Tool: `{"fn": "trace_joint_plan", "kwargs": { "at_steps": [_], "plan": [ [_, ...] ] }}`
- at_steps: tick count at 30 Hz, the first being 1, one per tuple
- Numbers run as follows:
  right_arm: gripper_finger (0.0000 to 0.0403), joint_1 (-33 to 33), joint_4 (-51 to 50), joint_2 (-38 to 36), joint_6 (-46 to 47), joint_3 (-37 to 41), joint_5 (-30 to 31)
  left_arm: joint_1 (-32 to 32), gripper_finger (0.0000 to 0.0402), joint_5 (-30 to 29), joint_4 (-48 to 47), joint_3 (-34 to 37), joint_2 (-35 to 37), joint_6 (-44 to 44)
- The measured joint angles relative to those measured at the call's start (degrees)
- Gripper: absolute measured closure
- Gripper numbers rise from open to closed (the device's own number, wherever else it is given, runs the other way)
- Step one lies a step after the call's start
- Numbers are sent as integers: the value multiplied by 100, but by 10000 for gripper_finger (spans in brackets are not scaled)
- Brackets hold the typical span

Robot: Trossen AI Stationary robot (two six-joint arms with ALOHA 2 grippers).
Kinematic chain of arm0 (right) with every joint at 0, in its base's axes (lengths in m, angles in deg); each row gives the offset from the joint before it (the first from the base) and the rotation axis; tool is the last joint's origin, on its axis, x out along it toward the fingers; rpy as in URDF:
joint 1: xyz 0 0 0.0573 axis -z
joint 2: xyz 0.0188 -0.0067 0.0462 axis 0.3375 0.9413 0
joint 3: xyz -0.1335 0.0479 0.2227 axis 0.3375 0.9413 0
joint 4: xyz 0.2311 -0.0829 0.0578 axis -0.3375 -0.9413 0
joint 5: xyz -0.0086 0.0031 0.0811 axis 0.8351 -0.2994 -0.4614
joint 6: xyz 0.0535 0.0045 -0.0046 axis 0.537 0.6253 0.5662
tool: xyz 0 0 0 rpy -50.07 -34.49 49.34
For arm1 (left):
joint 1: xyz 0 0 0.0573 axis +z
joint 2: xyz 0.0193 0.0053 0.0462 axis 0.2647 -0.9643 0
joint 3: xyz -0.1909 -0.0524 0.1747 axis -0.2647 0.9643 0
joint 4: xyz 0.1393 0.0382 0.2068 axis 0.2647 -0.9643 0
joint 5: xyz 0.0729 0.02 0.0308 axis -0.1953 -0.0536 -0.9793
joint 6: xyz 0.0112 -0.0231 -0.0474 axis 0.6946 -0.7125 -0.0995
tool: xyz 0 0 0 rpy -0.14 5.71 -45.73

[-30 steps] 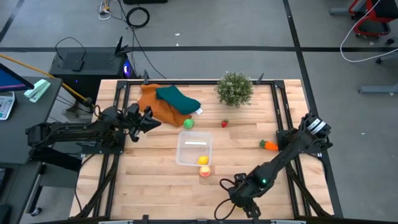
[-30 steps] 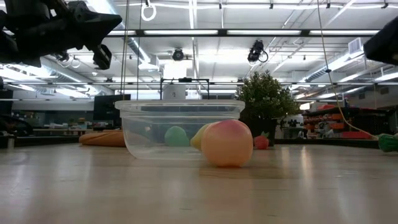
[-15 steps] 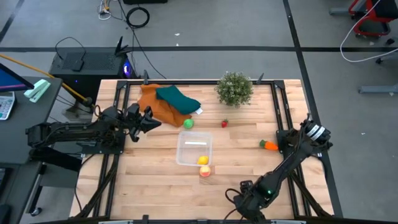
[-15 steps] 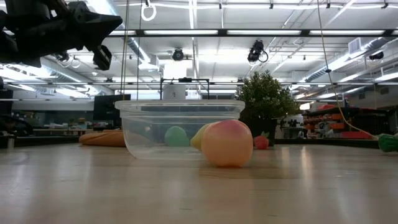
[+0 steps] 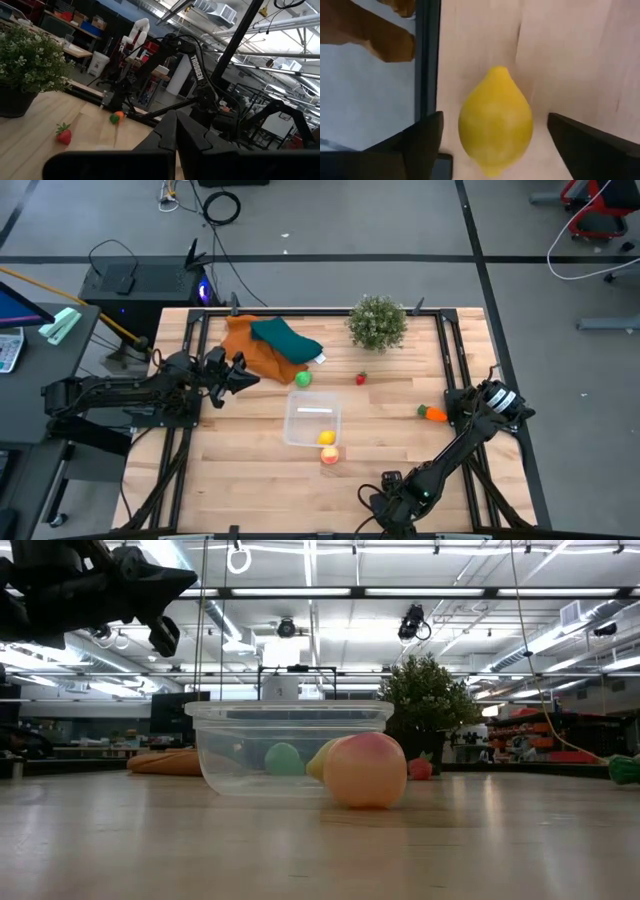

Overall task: Pick and placing Produce into tupperware
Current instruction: Put the yellow lemon into the transparent container

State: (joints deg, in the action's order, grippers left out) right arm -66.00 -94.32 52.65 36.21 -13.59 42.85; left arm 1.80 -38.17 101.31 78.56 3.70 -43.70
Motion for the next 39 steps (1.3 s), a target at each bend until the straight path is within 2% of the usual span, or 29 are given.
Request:
{"fn": "trace_joint_plan", "kwargs": {
  "at_steps": [4, 9, 17, 21, 26, 32, 35, 39],
  "plan": [
    [156, 11, -123, -28, -11, 14, 102, 0, 379, 0, -28, 0, 0, -24],
    [256, 108, -111, -56, -6, 30, 87, 0, 388, -2, -27, 0, 0, -25],
    [256, 364, -326, -219, -19, 30, 122, 0, 385, -2, -24, 0, 0, -53],
    [235, 583, -958, -467, -252, 30, 184, 0, 376, -2, -22, 0, 0, -68],
    [247, 946, -1538, -965, -637, 30, 267, 0, 384, -2, -18, 0, 0, -68],
    [252, 1505, -2071, -1613, -1004, 26, 608, 0, 393, 11, -2, 0, 0, -65],
    [248, 1851, -2220, -1852, -1293, 24, 949, 0, 386, 165, 53, 0, 1, -38],
    [247, 2428, -2272, -2039, -1550, 24, 1018, 0, 377, 253, 80, 0, 2, -40]
  ]
}}
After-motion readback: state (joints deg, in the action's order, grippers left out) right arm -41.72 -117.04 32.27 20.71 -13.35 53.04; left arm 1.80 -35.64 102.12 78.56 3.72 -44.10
